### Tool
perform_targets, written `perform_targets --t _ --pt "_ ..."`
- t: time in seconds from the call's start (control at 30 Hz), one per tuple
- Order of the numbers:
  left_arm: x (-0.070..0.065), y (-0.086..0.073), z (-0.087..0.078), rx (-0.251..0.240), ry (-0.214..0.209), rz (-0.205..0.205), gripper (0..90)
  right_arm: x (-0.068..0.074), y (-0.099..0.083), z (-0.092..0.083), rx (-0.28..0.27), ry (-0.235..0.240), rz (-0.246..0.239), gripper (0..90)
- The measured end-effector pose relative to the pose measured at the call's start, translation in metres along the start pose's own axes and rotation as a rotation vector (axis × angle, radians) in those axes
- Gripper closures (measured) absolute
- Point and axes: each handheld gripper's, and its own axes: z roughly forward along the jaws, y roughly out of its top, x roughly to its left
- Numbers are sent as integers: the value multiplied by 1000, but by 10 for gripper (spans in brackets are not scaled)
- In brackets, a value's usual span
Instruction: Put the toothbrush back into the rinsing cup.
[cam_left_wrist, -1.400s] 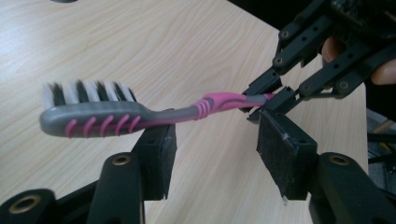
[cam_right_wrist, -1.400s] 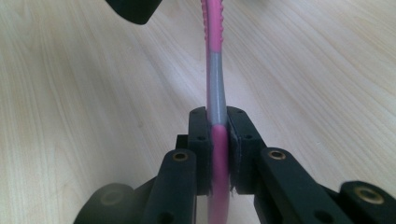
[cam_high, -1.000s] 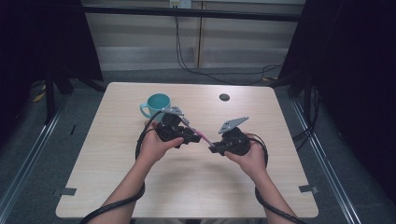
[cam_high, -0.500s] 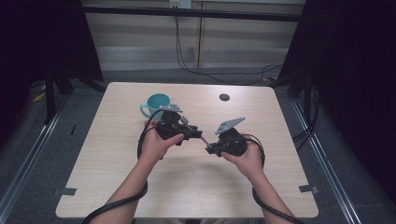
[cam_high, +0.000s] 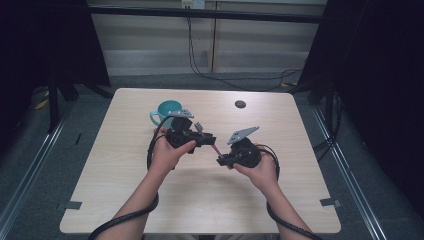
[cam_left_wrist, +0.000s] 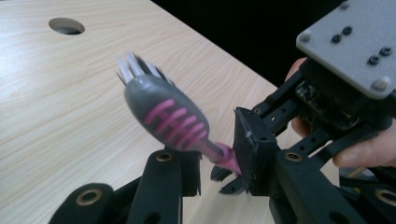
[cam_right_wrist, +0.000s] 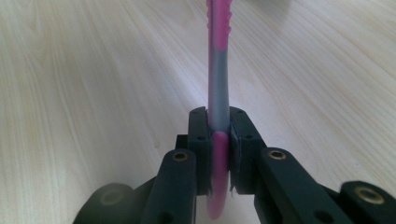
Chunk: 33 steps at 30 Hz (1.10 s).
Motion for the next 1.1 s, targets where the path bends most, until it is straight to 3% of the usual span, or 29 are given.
perform_targets --t 0.37,0.8,1.1 --pt "-3 3 0 -6 -9 5 789 3 1 2 -11 8 20 812" --pt "-4 2 -1 -5 -5 8 702 -2 -1 -2 -31 -25 40 814" --pt "-3 4 -3 -29 -9 13 730 -5 -1 -6 -35 -24 47 814"
